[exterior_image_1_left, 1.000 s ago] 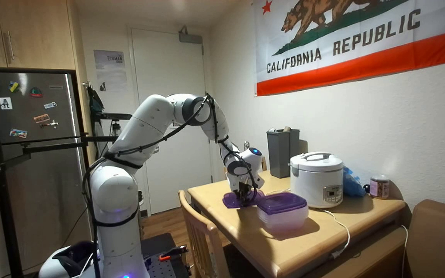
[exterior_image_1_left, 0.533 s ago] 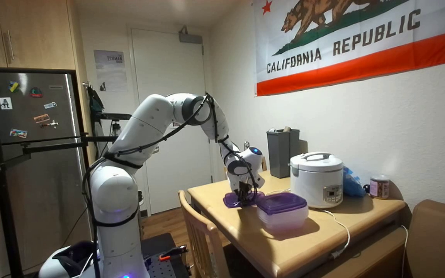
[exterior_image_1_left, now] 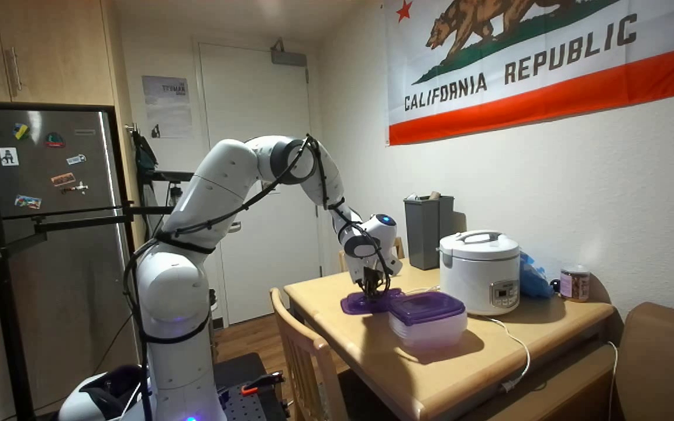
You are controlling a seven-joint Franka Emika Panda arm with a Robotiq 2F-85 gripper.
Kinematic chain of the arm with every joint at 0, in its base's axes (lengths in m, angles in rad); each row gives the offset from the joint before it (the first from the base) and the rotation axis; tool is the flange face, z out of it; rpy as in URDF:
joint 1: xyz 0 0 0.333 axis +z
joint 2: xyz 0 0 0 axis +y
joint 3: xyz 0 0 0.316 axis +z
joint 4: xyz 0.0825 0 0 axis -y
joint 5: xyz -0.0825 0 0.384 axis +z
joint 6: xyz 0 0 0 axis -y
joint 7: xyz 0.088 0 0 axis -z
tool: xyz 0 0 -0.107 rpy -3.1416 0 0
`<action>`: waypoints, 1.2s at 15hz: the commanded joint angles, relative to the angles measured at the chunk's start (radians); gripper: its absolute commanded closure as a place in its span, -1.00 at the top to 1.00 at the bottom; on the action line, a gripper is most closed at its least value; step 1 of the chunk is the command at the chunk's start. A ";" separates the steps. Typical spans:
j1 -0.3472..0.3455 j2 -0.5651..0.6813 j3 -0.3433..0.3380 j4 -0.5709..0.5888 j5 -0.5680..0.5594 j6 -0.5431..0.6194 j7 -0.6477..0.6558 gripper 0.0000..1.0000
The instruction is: Pick up two purple lids from the table and put them on top of the lunch box
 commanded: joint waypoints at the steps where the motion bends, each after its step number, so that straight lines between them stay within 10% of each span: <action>1: -0.007 -0.118 0.017 -0.108 -0.002 0.067 0.013 -0.97; 13: -0.001 -0.548 0.030 -0.454 0.047 0.220 0.005 -0.97; 18: -0.012 -0.683 0.008 -0.535 0.367 0.213 -0.251 -0.97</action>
